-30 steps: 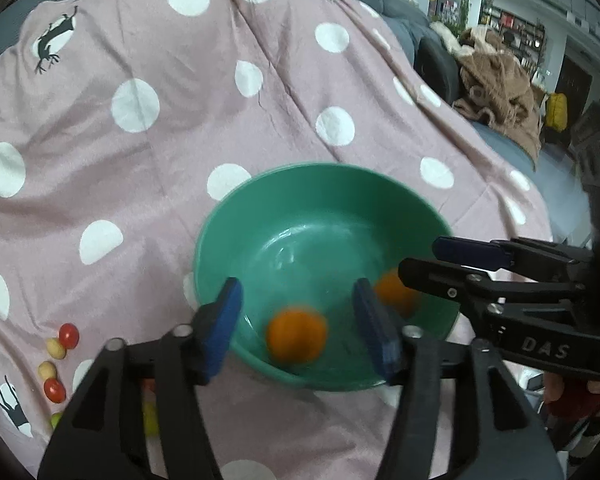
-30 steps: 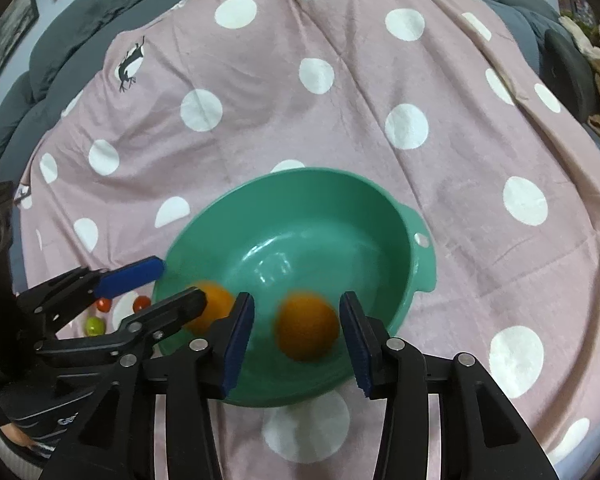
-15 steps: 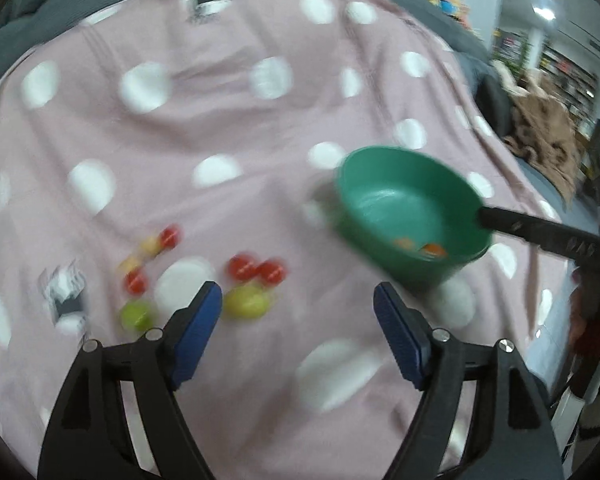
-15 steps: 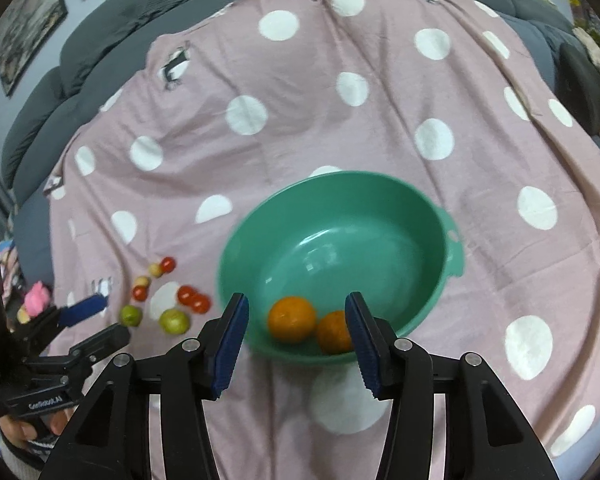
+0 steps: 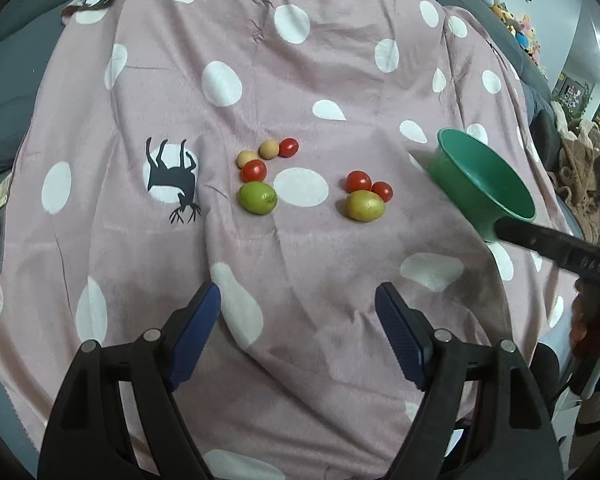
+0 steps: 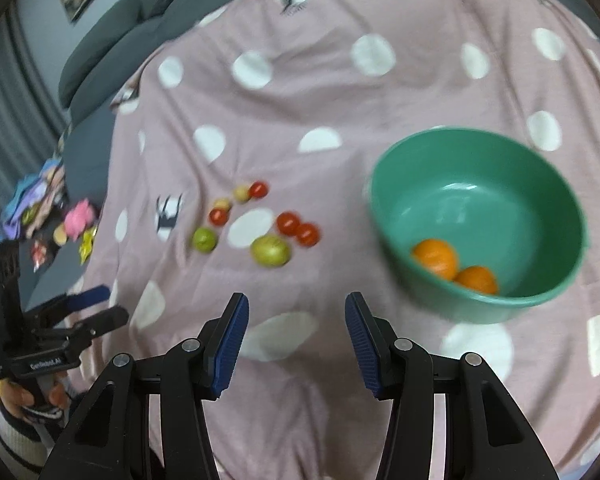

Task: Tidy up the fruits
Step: 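Move both tools back toward the lime and lemon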

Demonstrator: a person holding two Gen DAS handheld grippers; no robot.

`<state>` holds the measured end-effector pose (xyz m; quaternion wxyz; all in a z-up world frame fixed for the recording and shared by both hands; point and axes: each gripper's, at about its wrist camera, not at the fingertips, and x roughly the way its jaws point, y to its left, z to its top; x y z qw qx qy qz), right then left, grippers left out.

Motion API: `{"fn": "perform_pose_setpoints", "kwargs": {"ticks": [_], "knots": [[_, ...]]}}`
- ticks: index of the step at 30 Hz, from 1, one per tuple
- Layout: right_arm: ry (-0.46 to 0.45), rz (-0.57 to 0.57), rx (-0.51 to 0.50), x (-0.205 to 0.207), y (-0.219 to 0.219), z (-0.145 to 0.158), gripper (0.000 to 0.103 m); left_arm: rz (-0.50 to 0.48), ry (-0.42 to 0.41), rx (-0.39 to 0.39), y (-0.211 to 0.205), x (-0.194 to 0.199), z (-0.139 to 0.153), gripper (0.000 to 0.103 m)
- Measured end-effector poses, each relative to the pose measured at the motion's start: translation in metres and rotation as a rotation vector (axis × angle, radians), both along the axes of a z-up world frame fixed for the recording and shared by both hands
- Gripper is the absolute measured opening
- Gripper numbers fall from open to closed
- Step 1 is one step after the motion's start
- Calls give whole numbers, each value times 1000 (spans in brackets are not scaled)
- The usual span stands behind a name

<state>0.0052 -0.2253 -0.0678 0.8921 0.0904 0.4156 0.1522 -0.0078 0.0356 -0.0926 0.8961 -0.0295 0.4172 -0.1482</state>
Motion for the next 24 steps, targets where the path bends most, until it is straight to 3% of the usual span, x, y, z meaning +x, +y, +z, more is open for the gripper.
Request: {"fn": "perform_pose_setpoints", "kwargs": {"ticks": [13, 24], "knots": [[60, 79, -44, 34, 43, -31, 51, -15, 32, -61, 6, 21, -13, 80], [97, 85, -74, 87, 59, -57, 51, -32, 27, -57, 3, 60, -19, 80]]}}
